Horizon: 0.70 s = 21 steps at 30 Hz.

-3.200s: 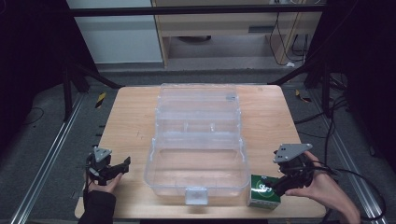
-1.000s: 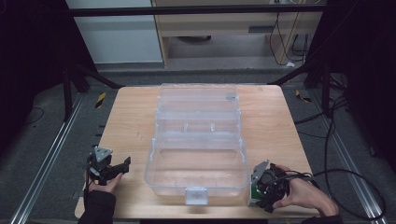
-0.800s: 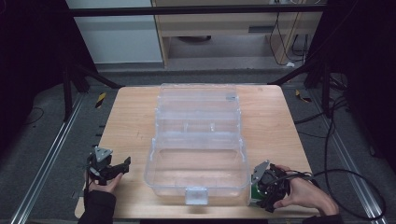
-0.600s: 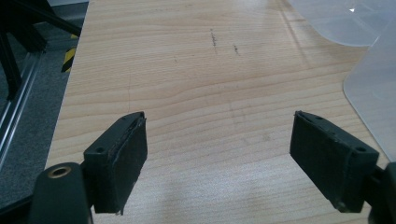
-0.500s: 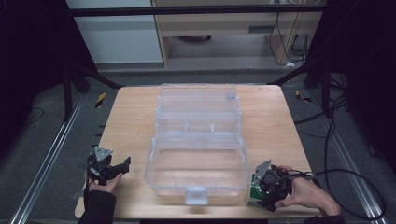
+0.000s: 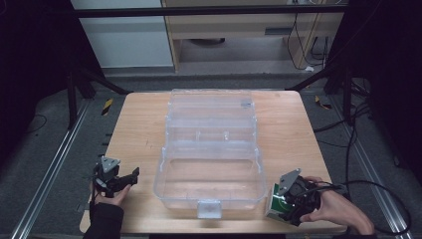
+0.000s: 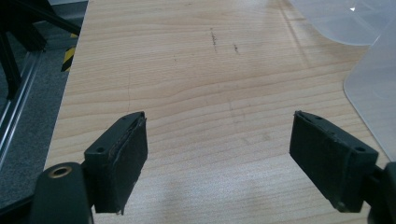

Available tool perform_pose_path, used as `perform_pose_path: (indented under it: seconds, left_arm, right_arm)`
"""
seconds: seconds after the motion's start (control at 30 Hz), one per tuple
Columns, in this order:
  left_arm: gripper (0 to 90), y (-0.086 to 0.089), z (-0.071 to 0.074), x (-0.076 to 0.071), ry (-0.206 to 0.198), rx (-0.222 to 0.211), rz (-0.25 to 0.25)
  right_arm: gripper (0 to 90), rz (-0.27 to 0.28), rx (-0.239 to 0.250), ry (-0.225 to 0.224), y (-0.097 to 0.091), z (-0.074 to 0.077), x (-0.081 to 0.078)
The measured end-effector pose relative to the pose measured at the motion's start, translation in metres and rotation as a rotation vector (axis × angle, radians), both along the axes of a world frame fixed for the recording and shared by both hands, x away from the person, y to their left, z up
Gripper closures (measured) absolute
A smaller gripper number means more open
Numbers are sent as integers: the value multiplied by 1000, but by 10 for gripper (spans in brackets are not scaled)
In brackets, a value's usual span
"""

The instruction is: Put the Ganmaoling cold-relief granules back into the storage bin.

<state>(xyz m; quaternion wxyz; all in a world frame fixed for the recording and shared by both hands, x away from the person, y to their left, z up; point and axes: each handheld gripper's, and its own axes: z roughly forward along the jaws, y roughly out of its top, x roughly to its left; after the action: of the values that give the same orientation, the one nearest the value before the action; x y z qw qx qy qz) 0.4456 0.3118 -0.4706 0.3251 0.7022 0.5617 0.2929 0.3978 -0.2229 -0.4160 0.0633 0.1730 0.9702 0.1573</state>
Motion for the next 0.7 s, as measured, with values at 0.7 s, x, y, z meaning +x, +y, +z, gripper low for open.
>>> perform_pose_path:
  seconds: [0.7]
  left_arm:
    - [189, 0, 0, 1, 5, 0, 2]
  right_arm:
    - [164, 48, 73, -129, -3, 91, -8]
